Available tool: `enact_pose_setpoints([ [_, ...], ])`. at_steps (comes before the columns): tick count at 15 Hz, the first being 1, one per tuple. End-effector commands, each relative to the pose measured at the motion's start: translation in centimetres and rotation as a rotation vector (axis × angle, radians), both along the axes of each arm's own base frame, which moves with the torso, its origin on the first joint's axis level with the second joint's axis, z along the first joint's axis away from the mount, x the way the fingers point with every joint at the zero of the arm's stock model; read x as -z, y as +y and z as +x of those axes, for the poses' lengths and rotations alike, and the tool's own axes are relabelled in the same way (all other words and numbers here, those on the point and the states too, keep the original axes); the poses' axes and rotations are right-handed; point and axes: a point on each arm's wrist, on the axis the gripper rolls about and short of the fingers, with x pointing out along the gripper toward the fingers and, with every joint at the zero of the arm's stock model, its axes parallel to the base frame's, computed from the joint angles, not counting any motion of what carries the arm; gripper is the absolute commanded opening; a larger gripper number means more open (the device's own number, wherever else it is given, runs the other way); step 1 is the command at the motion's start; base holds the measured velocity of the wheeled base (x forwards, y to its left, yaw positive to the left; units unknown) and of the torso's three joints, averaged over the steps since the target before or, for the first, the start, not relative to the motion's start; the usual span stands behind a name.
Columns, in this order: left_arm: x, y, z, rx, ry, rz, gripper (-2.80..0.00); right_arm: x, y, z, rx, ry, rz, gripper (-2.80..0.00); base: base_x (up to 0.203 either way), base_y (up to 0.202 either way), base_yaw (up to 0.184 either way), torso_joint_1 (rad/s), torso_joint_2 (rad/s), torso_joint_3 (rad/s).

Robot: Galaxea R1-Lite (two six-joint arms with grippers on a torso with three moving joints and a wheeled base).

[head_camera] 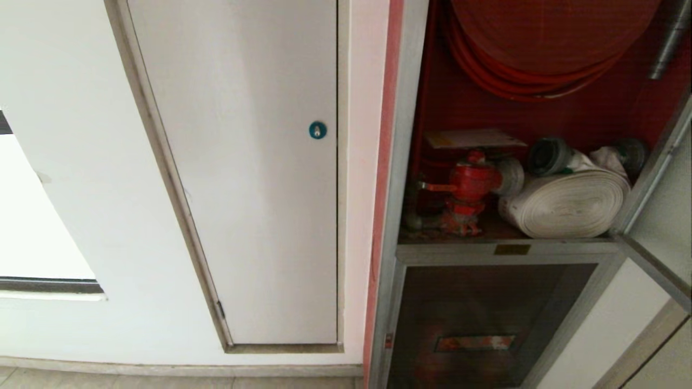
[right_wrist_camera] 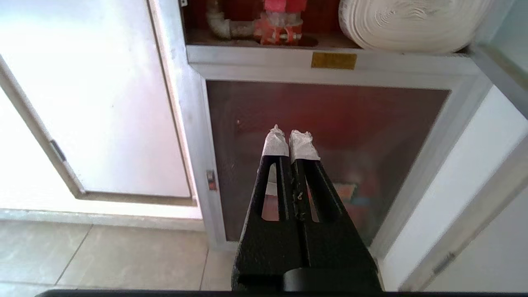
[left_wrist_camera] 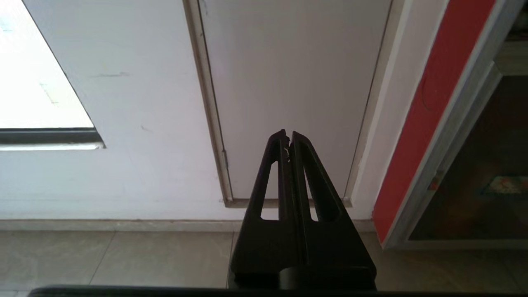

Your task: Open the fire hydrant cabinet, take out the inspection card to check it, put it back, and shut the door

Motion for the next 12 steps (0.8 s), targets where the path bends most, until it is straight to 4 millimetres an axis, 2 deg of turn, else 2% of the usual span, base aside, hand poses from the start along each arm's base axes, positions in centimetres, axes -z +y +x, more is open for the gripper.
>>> enact_pose_setpoints([
  [1,0.04,0.00,0.02,0.000,0.002,0.000,-2.80,0.03,0.00,0.02,-0.001,0.003,-0.001,-2.80,-0.194,0.000,0.001,0.002,0.00,-0.002],
  [10,0.04,0.00,0.02,0.000,0.002,-0.001,-2.80,0.03,0.00,0.02,-0.001,0.003,-0.001,-2.80,-0.194,0.000,0.001,0.002,0.00,0.002],
  [12,0.04,0.00,0.02,0.000,0.002,0.000,-2.80,0.03,0.00,0.02,-0.001,0.003,-0.001,-2.80,-0.045,0.000,0.000,-0.010,0.00,0.001],
])
